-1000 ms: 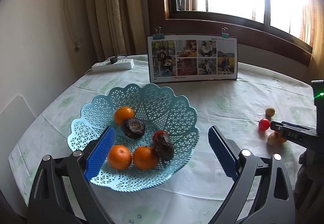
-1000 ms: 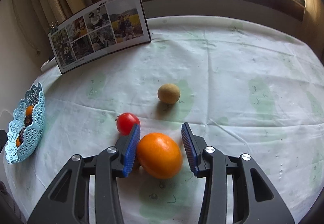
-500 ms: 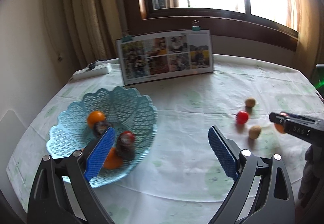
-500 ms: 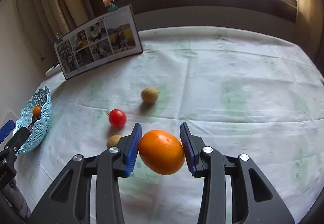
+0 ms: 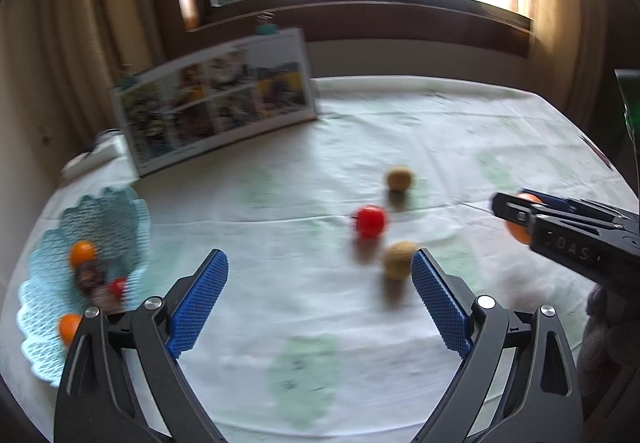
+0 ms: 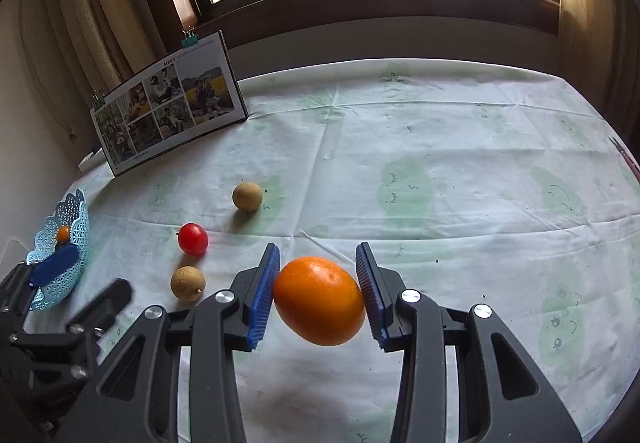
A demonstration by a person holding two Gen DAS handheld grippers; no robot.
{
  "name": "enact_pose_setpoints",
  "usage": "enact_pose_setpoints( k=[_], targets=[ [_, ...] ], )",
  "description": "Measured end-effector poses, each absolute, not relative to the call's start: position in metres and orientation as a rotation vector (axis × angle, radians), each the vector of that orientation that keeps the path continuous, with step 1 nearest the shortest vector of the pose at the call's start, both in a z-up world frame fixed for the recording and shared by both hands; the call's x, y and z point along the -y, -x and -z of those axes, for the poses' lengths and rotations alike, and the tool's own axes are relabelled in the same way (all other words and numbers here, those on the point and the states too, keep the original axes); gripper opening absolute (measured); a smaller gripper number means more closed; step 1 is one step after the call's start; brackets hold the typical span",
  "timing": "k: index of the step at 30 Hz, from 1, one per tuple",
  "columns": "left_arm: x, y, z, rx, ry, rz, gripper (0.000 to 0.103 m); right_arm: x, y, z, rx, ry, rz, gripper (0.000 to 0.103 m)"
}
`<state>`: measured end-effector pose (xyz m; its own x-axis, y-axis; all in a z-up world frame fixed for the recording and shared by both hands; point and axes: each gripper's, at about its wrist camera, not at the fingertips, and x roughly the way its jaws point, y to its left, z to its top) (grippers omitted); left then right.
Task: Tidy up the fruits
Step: 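Grasp the small brown fruit with the left gripper, then drop the brown fruit into the basket with left while right carries the orange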
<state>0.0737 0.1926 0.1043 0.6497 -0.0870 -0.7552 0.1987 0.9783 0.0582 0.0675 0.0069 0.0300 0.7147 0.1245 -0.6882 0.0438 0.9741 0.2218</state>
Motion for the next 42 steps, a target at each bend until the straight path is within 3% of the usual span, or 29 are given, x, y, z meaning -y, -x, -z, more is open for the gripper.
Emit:
enact_pose_setpoints(
  k=[15,28,42],
  targets=[
    [-0.160,-0.101,-0.059,-1.022,-0.052,0.353,0.029,-0.007,-0.064,-0.032,-0.763,-0.233,-0.054,0.040],
    [-0.180,-0.088,-0.084,-0.943,-0.043,0.277,0.029,-0.009,-0.063,-0.034,-0.752,-0.228,-0.054,0.040],
    [-0.261,-0.082,-0.124,-0.826,-0.020,0.040,0.029,-0.024,-0.060,-0.037,-0.747,-0.197,-0.070,0.040]
  ],
)
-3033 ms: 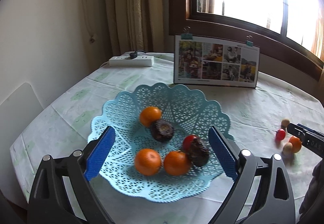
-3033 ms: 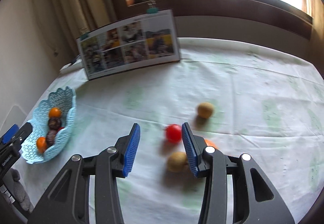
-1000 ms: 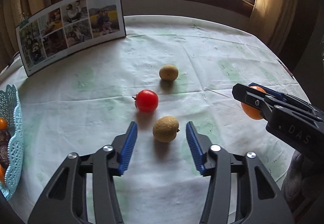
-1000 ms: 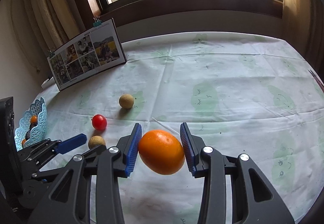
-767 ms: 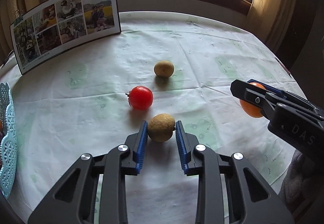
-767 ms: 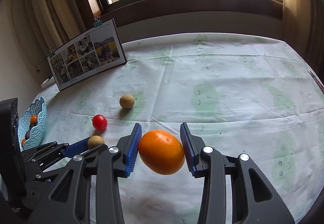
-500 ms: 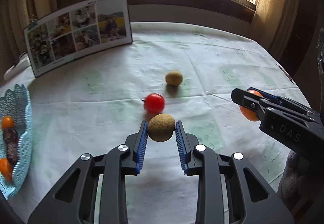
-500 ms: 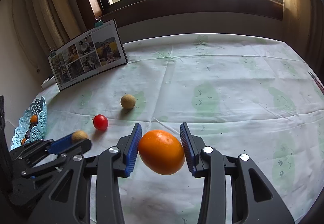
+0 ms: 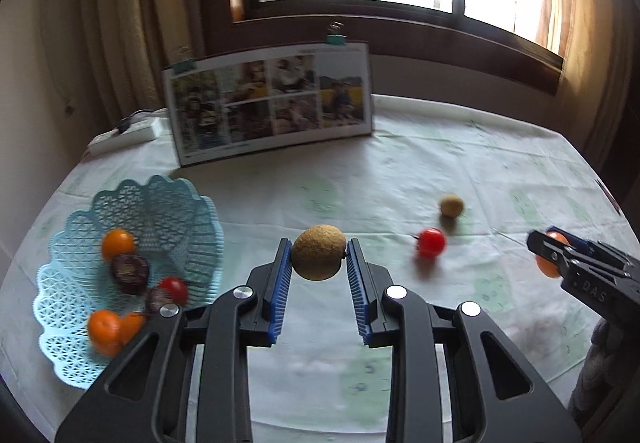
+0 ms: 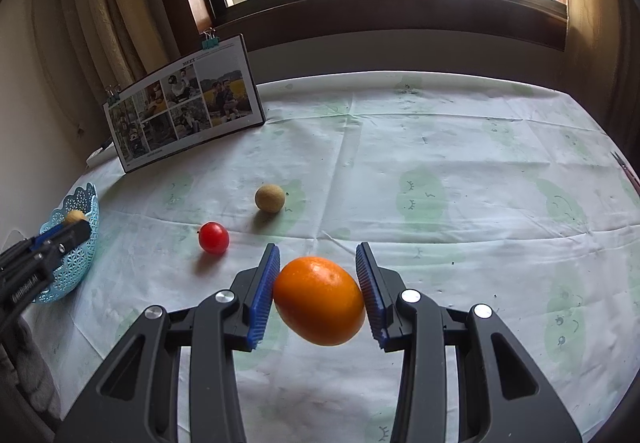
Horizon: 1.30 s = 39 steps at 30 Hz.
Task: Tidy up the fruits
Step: 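Drop the brown fruit into the basket with left while right carries the orange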
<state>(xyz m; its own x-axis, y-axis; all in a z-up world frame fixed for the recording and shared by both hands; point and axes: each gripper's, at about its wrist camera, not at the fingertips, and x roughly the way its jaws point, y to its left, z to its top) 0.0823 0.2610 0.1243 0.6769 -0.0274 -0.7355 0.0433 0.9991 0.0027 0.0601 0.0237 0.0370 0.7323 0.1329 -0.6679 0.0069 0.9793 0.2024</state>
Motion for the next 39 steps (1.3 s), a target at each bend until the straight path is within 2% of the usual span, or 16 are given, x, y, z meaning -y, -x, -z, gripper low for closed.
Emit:
enact_pose_setpoints(
  k=[14,29,31,32,33,34,35,39],
  targets=[
    [-0.345,-0.075,-0.126,-0.816,0.060,-0.119,0.029,-0.052,-0.059,-0.043,-0.750,-0.175,-0.109,0.040],
    [-0.394,-0.070,-0.117,-0.826,0.124,-0.208,0.029,-0.089,-0.059,-0.050,-0.753,-0.139,-0.154,0.040],
    [-0.399,-0.070,-0.117,-0.826,0.131,-0.224,0.033,-0.094,-0.060,-0.051,-0.754,-0.134,-0.159,0.040],
    [-0.402,-0.069,-0.117,-0.830,0.141,-0.232,0.043,-0.096,-0.061,-0.051,-0.755,-0.131,-0.163,0.040],
    [-0.406,-0.068,-0.117,-0.832,0.151,-0.239,0.058,-0.098,-0.062,-0.052,-0.755,-0.128,-0.166,0.040],
    [-0.409,-0.067,-0.117,-0.831,0.155,-0.248,0.063,-0.102,-0.062,-0.053,-0.755,-0.123,-0.172,0.040],
    [-0.413,-0.065,-0.119,-0.820,0.157,-0.267,0.067,-0.104,-0.063,-0.054,-0.754,-0.119,-0.178,0.040],
    [-0.431,-0.057,-0.124,-0.797,0.179,-0.307,0.068,-0.121,-0.066,-0.061,-0.743,-0.102,-0.209,0.040]
  ],
)
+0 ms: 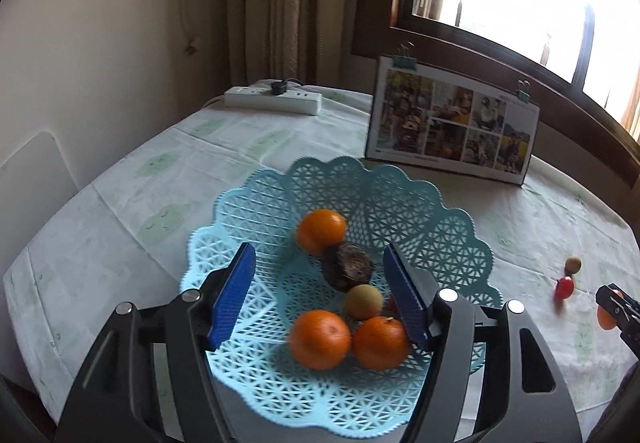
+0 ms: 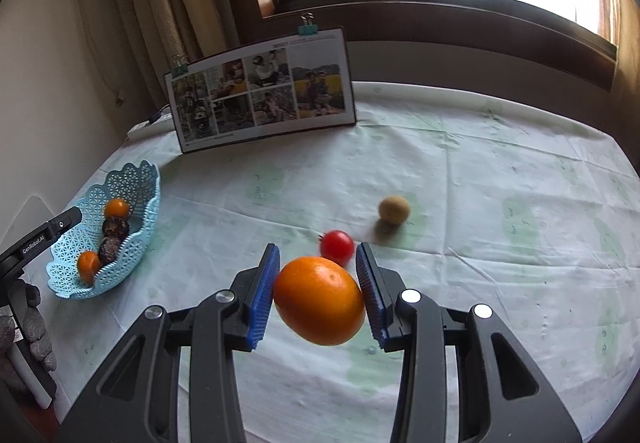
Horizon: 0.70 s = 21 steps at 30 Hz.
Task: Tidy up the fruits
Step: 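Drop the brown fruit into the basket with left while right carries the orange, then lower the large orange into the basket and open the right gripper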
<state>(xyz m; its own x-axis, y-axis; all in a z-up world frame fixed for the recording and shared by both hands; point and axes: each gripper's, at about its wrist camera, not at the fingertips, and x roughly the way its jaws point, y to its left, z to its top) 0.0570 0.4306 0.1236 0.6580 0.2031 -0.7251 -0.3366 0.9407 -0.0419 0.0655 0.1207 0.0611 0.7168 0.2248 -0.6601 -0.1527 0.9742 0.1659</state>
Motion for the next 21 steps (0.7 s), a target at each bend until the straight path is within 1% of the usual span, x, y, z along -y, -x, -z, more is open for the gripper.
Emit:
enact_pose_setpoints(
  k=[1,2,3,5,8,11,14,21],
  targets=[
    [-0.435,-0.055,-0.125,-0.791,0.183,-0.319,0.068,-0.125,-0.066,-0.063,-0.742,-0.101,-0.219,0.040],
    [-0.438,-0.053,-0.126,-0.788,0.185,-0.327,0.071,-0.130,-0.068,-0.065,-0.741,-0.101,-0.232,0.040],
    [-0.442,-0.051,-0.126,-0.786,0.188,-0.336,0.076,-0.137,-0.069,-0.067,-0.739,-0.098,-0.249,0.040],
    [-0.447,-0.045,-0.127,-0.778,0.177,-0.356,0.080,-0.151,-0.072,-0.071,-0.732,-0.085,-0.272,0.040],
    [-0.449,-0.037,-0.130,-0.765,0.140,-0.373,0.083,-0.178,-0.077,-0.077,-0.721,-0.068,-0.322,0.040],
    [-0.450,-0.030,-0.132,-0.751,0.116,-0.378,0.085,-0.203,-0.082,-0.080,-0.720,-0.056,-0.366,0.040],
    [-0.453,-0.024,-0.133,-0.745,0.111,-0.380,0.089,-0.228,-0.088,-0.083,-0.720,-0.041,-0.413,0.040],
    [-0.461,-0.016,-0.128,-0.757,0.133,-0.381,0.089,-0.276,-0.102,-0.084,-0.727,-0.010,-0.483,0.040]
  ],
)
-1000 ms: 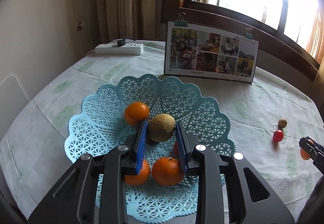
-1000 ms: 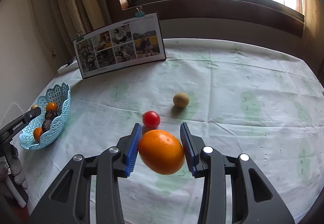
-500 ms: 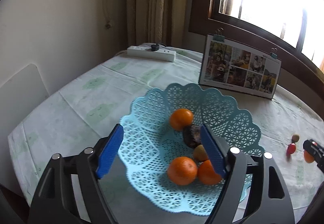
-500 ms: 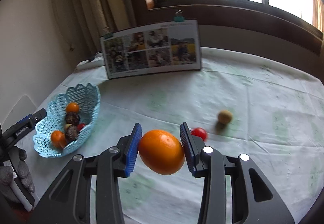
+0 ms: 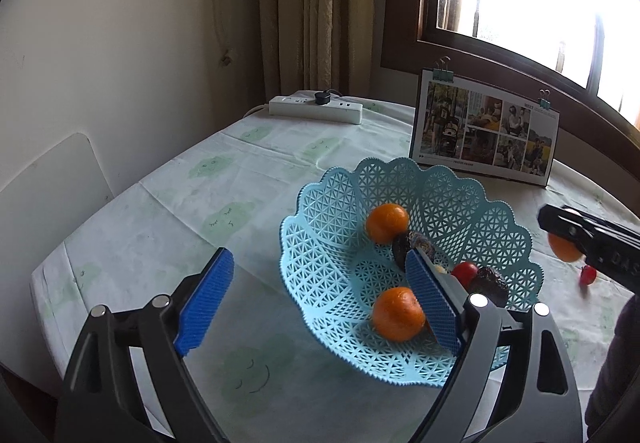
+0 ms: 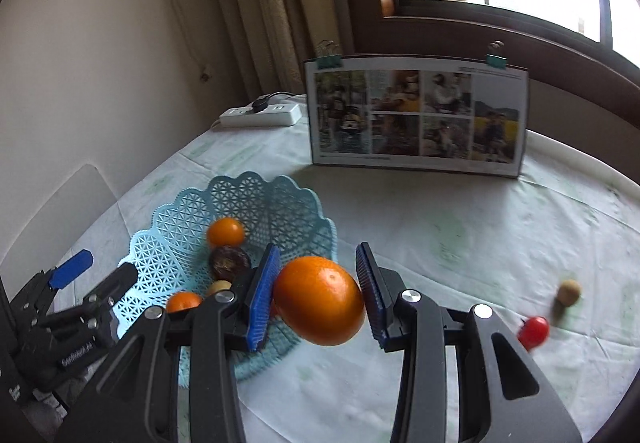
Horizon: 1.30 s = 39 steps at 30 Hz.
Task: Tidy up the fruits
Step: 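Lower the large orange into the basket and open the right gripper, then grasp the last small brown fruit with the right gripper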
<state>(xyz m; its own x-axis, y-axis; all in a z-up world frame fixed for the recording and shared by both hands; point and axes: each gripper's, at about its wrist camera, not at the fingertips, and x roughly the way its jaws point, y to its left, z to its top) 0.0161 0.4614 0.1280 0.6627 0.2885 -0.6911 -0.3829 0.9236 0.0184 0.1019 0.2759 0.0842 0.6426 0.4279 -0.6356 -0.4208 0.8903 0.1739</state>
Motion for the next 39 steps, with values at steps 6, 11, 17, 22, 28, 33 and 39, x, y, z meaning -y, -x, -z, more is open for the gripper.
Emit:
enact_pose_setpoints(
  k=[6,11,17,22,28,33,39],
  targets=[
    [-0.470,-0.014,-0.124,-0.766,0.150,-0.393,0.089,-0.302,-0.114,-0.074,-0.751,0.021,-0.494,0.041],
    [-0.473,-0.014,-0.121,-0.773,0.156,-0.396,0.095,-0.307,-0.119,-0.073,-0.747,0.013,-0.493,0.044],
    [-0.469,-0.017,-0.122,-0.771,0.154,-0.382,0.095,-0.297,-0.117,-0.079,-0.728,0.002,-0.478,0.044],
    [-0.460,-0.020,-0.122,-0.773,0.144,-0.364,0.096,-0.279,-0.116,-0.078,-0.723,-0.013,-0.450,0.044],
    [-0.447,-0.025,-0.125,-0.772,0.130,-0.340,0.096,-0.250,-0.119,-0.075,-0.727,-0.023,-0.385,0.044],
    [-0.433,-0.029,-0.127,-0.770,0.114,-0.316,0.096,-0.219,-0.127,-0.072,-0.733,-0.034,-0.310,0.044],
    [-0.416,-0.032,-0.130,-0.767,0.095,-0.287,0.098,-0.178,-0.135,-0.067,-0.745,-0.036,-0.221,0.044]
  ],
)
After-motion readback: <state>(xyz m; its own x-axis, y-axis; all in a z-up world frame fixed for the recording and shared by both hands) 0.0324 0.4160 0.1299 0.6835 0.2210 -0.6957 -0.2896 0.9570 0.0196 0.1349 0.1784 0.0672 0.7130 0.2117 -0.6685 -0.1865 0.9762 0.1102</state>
